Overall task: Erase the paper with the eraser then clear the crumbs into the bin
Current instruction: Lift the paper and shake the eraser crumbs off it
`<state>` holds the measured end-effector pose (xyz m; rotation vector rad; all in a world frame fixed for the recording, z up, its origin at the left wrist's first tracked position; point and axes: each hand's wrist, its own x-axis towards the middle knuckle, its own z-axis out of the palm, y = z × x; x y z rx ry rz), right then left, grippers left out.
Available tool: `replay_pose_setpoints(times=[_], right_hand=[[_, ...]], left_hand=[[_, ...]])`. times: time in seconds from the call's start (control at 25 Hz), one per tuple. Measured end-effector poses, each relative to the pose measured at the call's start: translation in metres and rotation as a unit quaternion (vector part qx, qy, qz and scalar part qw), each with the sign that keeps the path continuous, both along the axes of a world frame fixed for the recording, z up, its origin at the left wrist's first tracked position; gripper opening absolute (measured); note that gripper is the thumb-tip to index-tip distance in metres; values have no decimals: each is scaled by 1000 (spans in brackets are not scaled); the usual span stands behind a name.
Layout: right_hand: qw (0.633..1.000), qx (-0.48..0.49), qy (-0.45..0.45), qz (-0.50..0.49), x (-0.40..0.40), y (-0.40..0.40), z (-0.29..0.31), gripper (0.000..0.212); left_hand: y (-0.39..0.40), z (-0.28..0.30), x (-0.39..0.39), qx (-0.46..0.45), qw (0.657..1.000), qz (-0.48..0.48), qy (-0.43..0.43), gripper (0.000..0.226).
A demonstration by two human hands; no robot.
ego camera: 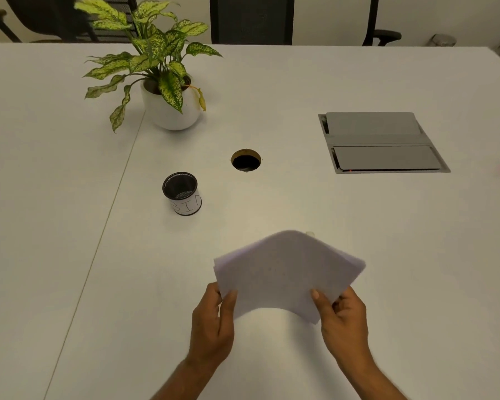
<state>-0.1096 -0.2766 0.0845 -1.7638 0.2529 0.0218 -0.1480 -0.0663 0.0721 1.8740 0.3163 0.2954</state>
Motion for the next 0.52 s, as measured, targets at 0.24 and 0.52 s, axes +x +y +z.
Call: replay_pose_setpoints(times=[0.24, 0.52], right_hand=[[1000, -20, -12, 12, -13, 1, 0, 30], [993, -85, -65, 44, -22, -1, 1, 34]], left_hand=[[-3, -7, -15, -22, 1000, -7, -15, 21], [1, -12, -23, 32, 998, 15, -57, 42]])
